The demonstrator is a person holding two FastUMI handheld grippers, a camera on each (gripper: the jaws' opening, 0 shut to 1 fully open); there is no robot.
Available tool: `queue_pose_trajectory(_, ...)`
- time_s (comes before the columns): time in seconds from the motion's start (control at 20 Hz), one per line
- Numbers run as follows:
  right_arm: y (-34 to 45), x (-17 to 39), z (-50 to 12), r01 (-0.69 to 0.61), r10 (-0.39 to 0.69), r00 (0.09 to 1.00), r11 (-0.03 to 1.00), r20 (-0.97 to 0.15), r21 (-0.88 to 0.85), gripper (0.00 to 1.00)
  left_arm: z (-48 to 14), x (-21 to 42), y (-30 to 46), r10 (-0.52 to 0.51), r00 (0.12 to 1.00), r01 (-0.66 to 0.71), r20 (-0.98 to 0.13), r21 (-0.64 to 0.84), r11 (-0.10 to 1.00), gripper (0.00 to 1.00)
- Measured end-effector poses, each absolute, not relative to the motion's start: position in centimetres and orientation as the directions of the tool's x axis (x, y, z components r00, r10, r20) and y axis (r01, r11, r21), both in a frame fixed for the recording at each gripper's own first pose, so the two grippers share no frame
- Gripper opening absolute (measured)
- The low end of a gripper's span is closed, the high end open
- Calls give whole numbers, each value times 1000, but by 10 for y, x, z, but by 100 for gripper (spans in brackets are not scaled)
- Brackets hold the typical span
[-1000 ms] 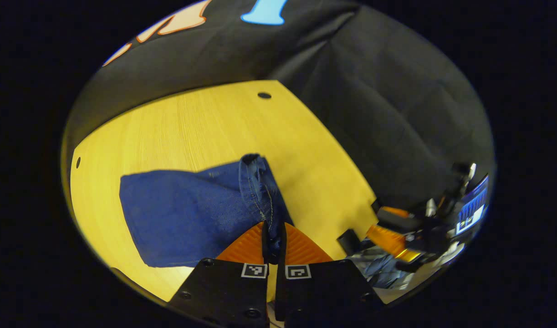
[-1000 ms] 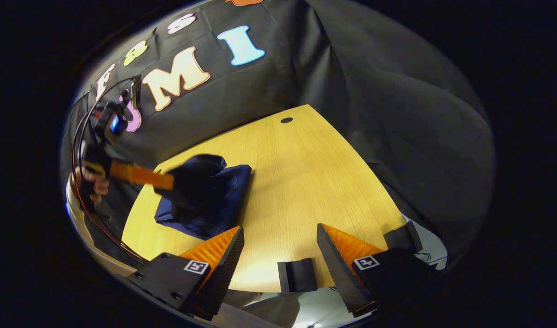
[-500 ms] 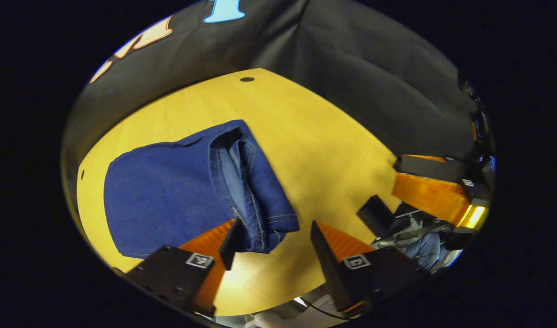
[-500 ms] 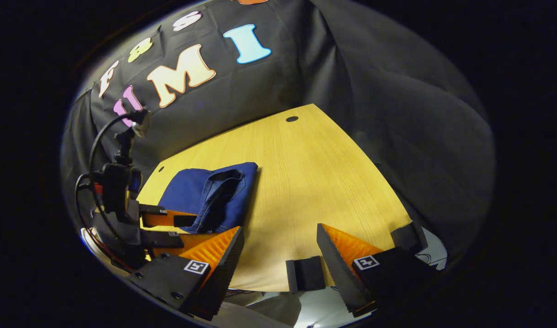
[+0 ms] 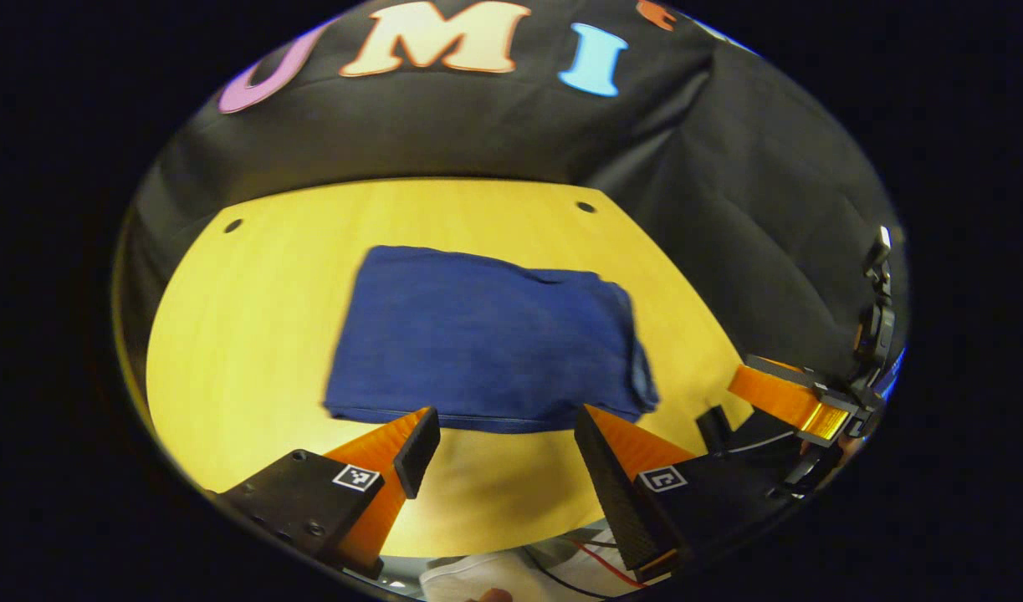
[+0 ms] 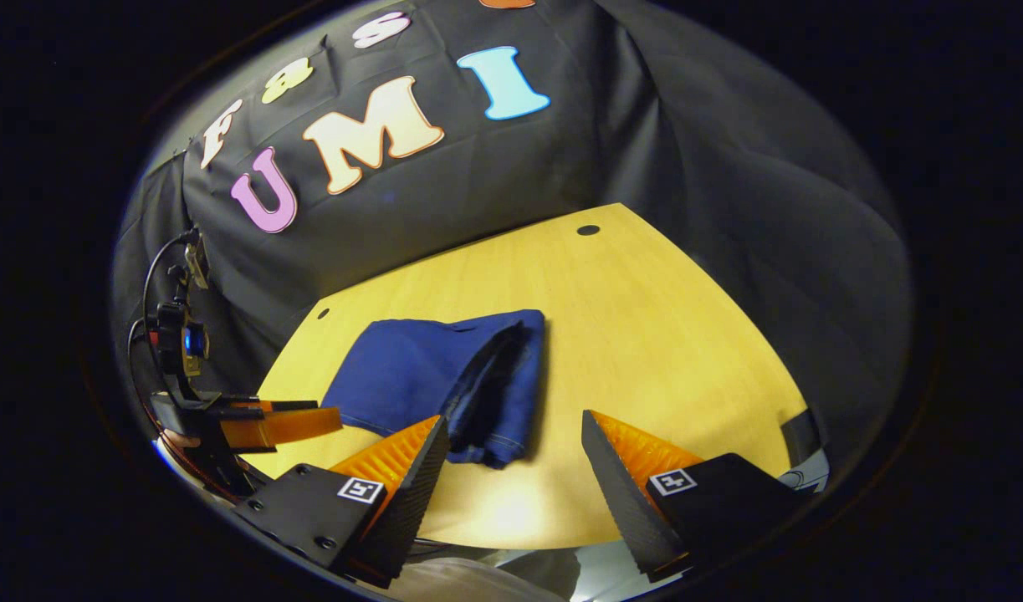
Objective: Grasp the waist and the cuffs of the jeans and fold them to make the two legs overlap; first hold the waist and fold one-third of the jeans toward the cuffs, then hold the cuffs and fold the remaining one-third in the same direction to finish folding.
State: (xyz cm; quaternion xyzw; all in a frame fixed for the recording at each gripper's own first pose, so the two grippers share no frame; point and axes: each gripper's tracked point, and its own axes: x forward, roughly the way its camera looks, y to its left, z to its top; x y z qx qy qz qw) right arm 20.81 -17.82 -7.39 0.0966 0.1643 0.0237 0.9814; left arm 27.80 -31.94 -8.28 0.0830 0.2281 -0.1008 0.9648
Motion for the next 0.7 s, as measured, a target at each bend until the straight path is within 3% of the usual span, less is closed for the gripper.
queue_pose_trajectory(0.25, -132, 225, -73, -40, 97, 946, 982, -311, 184, 99, -56, 286, -231, -67, 894, 122, -443, 95, 988, 96)
queue_pose_trajectory(0.7, -91, 239, -80, -18, 68, 942, 988, -328, 152, 99, -67, 296, -200, -108, 859, 178, -501, 94, 980, 97)
